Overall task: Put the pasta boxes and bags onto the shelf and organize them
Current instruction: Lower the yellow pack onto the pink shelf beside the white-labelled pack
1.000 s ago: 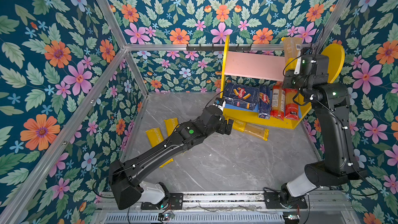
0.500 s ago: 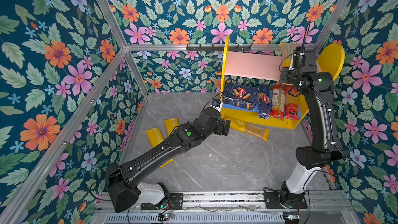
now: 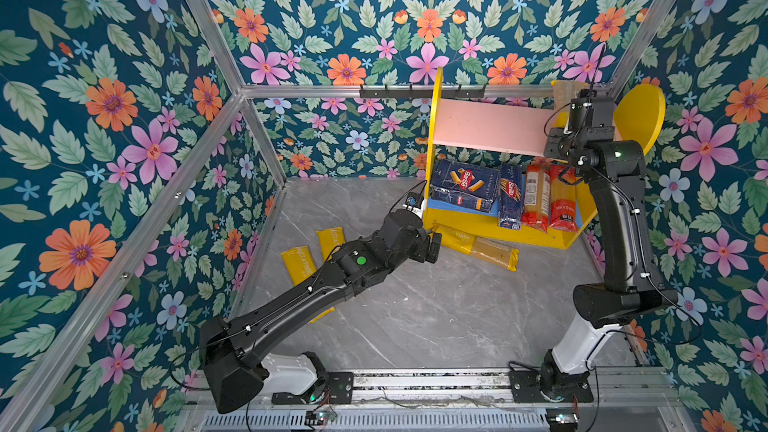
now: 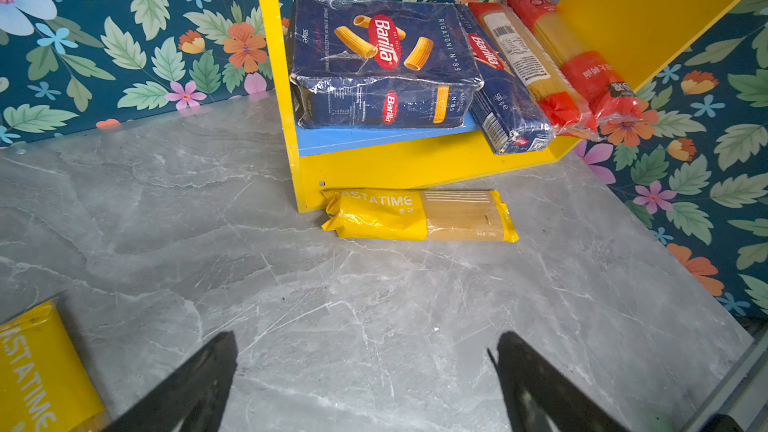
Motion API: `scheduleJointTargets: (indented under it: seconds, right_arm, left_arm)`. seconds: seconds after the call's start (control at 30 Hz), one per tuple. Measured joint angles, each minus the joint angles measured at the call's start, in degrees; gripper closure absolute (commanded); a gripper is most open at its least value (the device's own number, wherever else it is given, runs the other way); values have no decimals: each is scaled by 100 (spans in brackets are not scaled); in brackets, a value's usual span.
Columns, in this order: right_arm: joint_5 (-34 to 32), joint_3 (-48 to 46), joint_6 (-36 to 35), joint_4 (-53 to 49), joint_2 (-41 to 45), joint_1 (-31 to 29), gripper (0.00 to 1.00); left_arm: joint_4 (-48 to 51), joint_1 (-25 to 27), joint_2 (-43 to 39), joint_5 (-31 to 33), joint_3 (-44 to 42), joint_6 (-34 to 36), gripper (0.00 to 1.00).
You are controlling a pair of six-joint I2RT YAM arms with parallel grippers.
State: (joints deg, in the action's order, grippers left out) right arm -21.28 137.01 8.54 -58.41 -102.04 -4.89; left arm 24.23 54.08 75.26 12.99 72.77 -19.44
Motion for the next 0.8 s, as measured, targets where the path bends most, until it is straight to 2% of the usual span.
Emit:
scheduleJointTargets:
  seconds: [0.33, 0.37, 0.4, 0.43, 0.47, 0.53, 0.8]
  right_arm:
    - [22, -354, 59, 85, 273, 9, 58]
    - [48, -380, 76, 55, 313, 9, 49]
    - [66, -391, 94, 4, 337, 9, 35]
    - [90, -402, 103, -42, 374, 9, 15]
    - [120, -407, 96, -20, 415, 9, 5]
    - [175, -387, 94, 90, 501, 9, 1]
    - [629, -452, 76, 186, 986, -22, 1]
  left_arm:
    - [7, -4, -57, 39, -81, -2, 0]
    - [7, -4, -76, 48, -98, -4, 0]
    - [9, -4, -94, 55, -111, -4, 0]
    - [11, -4, -105, 57, -118, -4, 0]
    - [13, -4, -118, 57, -122, -7, 0]
    - [13, -4, -151, 57, -144, -7, 0]
    - [11, -4, -354, 52, -323, -28, 1]
